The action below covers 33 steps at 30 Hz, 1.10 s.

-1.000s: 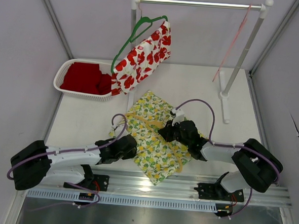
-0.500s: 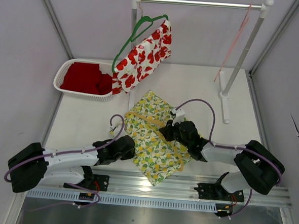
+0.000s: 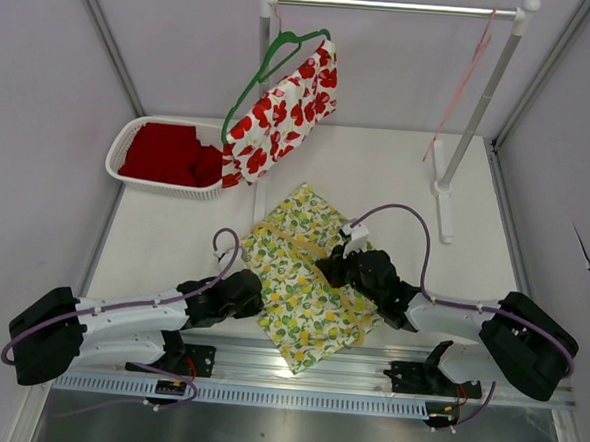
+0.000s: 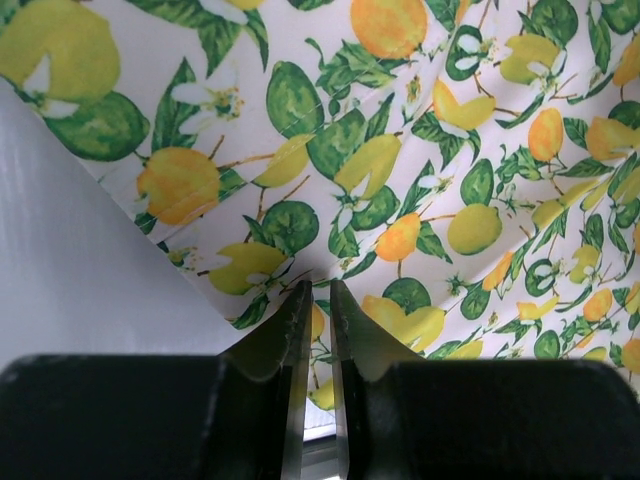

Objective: Place the skirt on the hanger

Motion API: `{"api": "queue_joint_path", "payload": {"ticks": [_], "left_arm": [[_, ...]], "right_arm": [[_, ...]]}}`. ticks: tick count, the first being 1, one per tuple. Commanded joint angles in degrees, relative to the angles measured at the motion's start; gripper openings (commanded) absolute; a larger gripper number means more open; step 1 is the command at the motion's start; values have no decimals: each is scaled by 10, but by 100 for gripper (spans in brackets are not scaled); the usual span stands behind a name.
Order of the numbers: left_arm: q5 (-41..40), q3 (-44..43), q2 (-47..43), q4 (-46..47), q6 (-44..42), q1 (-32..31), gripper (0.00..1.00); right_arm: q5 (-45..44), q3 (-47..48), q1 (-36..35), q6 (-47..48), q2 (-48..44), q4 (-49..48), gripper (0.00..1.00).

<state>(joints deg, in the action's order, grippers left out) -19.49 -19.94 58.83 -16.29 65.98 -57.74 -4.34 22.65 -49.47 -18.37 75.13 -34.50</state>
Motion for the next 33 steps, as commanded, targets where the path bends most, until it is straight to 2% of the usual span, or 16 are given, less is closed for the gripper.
{"api": "queue_joint_path", "payload": {"ticks": [1,7,12,19,28,33], "left_arm": [[-10,5,-7,-56,-1,-2,18],[-9,3,0,-54,-6,-2,18],[-7,-1,3,-50,-12,-2,19],[-12,-4,3,-48,-19,-2,20],[-10,-40,23,-30,-70,-1,29],[7,-62,67,-2,-91,-1,30]], "right_arm": [[-79,-2,3,18,-21,43,0],[-127,5,3,29,-23,71,0],[-146,-31,3,12,-67,61,0],[-164,-34,3,13,-113,82,0],[-157,-26,-22,9,-70,74,0],[-180,-16,-56,-1,-37,76,0]]}}
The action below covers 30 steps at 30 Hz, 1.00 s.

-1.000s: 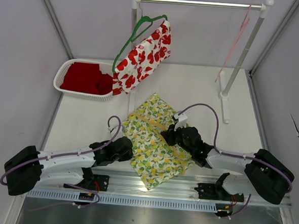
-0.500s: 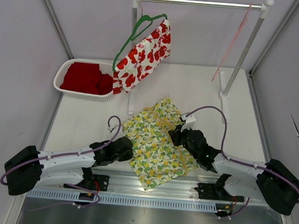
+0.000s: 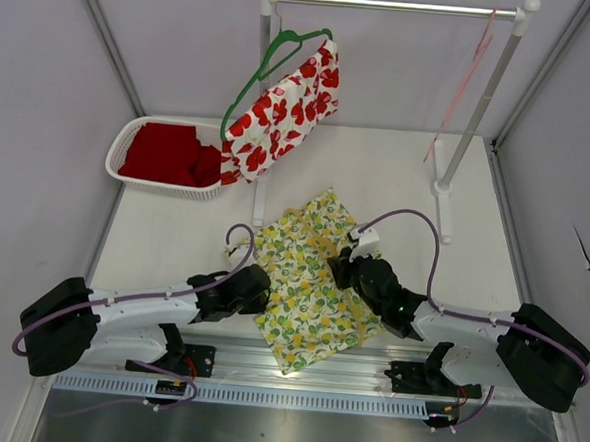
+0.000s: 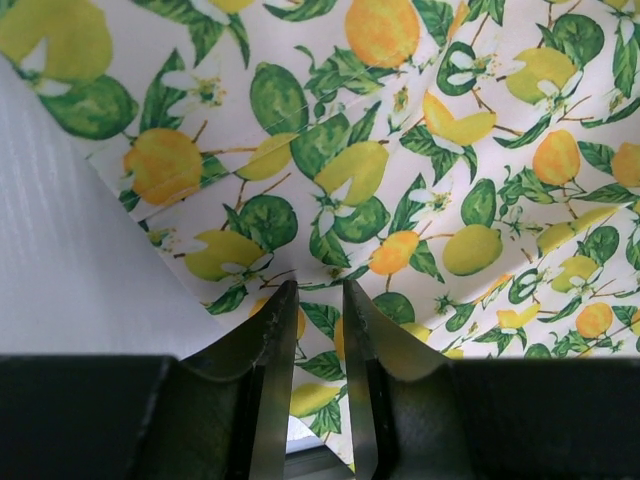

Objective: Place the skirt on the hanger

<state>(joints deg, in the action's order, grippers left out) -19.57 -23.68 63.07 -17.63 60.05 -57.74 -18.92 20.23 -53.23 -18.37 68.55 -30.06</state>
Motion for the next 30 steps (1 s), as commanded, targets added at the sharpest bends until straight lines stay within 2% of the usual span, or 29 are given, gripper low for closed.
{"api": "queue_joint_path", "payload": {"ticks": [1,11,14,15,16,18,21,30], "left_arm": [[9,-27,30,15,-33,-1,29],[16,-43,56,34,-49,-1,30],[16,-53,26,22,-63,-1,39],[16,-64,15,18,-77,-1,46],[16,-72,5,12,-86,-1,49],[16,-110,-23,-15,-120,-1,55],[13,-169,-57,-58,-158,-1,59],[-19,-313,-155,-169,-218,0,61]], "right_arm": [[-43,10,-29,-3,33,33,0],[-78,26,-50,-1,41,66,0],[-76,34,-50,7,16,90,0],[-75,41,-51,11,7,98,0],[-74,46,-51,12,-2,114,0],[-66,58,-51,18,-29,132,0],[-67,92,-56,25,-63,189,0],[-111,241,-64,52,-123,350,0]]}}
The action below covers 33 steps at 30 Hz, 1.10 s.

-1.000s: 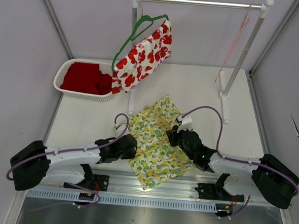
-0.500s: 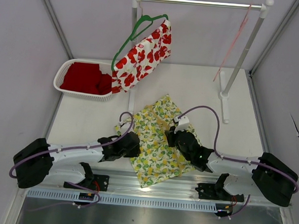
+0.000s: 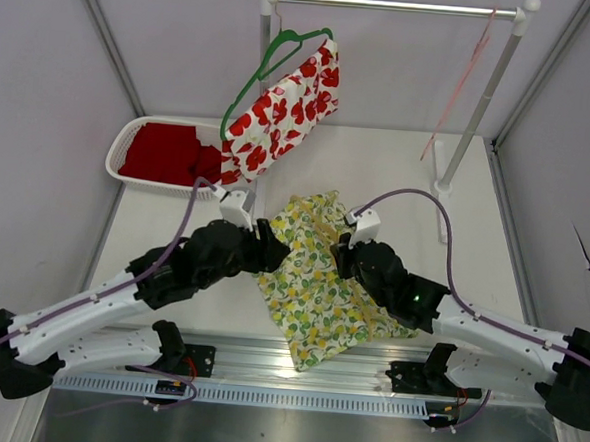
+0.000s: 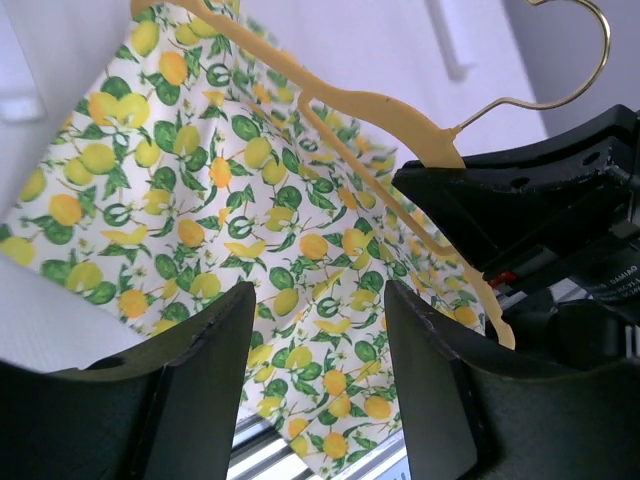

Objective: Place the skirt on the hanger

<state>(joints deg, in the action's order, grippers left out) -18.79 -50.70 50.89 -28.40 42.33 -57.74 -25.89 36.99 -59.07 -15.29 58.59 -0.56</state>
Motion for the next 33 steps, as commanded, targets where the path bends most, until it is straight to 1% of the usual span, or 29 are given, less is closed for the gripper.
{"api": "queue_joint_path", "payload": {"ticks": [1,2,4,5,7,8,13,17,20,21,24,25,29,33], "left_arm": [[-29,-50,-40,-67,-44,0,61],[-31,-67,-47,-74,-47,1,61],[-30,-78,-62,-90,-50,1,61],[-31,-92,-69,-95,-51,1,61],[-32,-101,-80,-107,-51,1,61],[-32,-111,-84,-110,-52,1,61],[-29,-128,-109,-122,-53,1,61],[-24,-130,-122,-130,-57,1,61],[-14,-136,-124,-137,-60,1,61],[-8,-141,-125,-139,-63,0,61],[0,-141,-127,-139,-66,0,61],[3,-142,-127,-137,-67,1,61],[16,-144,-125,-139,-73,1,61],[29,-146,-123,-136,-83,1,61]], "right_arm": [[-63,91,-6,26,-22,68,0],[-70,123,-6,41,-22,86,0],[-72,155,-1,54,-18,98,0],[-72,194,3,58,-14,116,0],[-73,234,7,67,8,133,0],[-83,270,9,75,17,145,0],[-87,352,42,101,79,155,0],[-34,419,114,112,119,159,0],[-23,479,143,119,157,173,0],[-19,523,162,133,179,172,0],[-11,547,176,140,202,169,0],[-11,574,180,148,211,172,0],[0,626,202,169,253,157,0],[36,682,244,170,291,146,0]]}}
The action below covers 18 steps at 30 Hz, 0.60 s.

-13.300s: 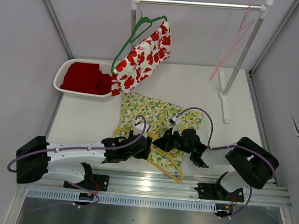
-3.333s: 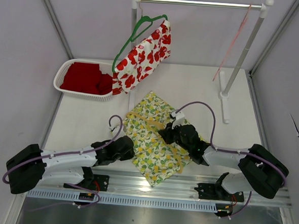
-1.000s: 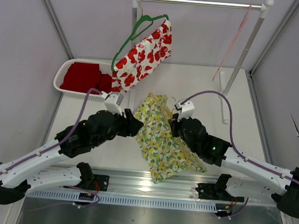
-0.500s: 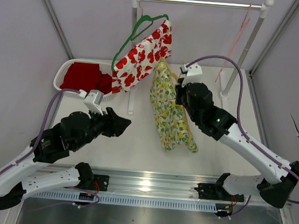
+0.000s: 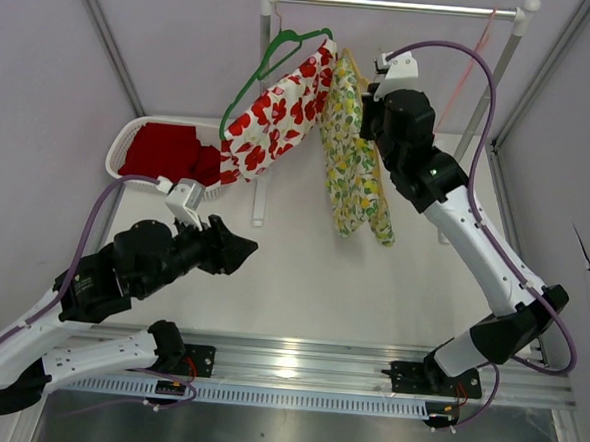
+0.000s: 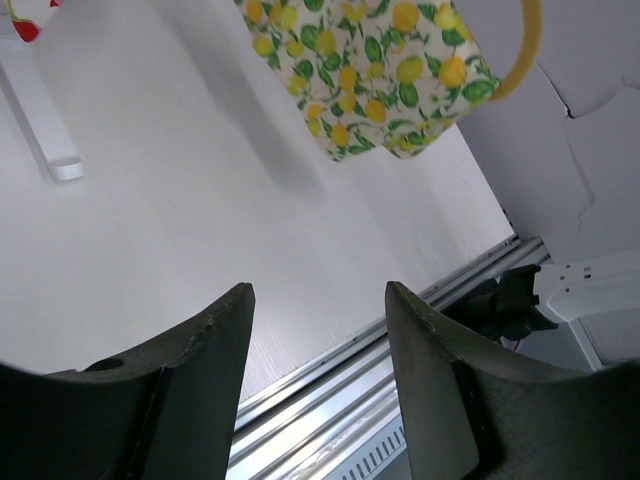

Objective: Place the skirt on the hanger

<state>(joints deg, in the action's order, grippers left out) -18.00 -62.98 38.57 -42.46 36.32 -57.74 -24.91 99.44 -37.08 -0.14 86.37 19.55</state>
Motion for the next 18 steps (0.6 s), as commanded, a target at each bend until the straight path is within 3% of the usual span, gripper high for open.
{"api": "queue_joint_path", "payload": {"ticks": [1,18], "left_arm": [[22,-24,1,5,-25,1,61],[54,-21,28,26,-60,1,61]], "right_arm": [[44,65,38,20,19,-60,0],[159,243,149,22,155,-128,0]]}}
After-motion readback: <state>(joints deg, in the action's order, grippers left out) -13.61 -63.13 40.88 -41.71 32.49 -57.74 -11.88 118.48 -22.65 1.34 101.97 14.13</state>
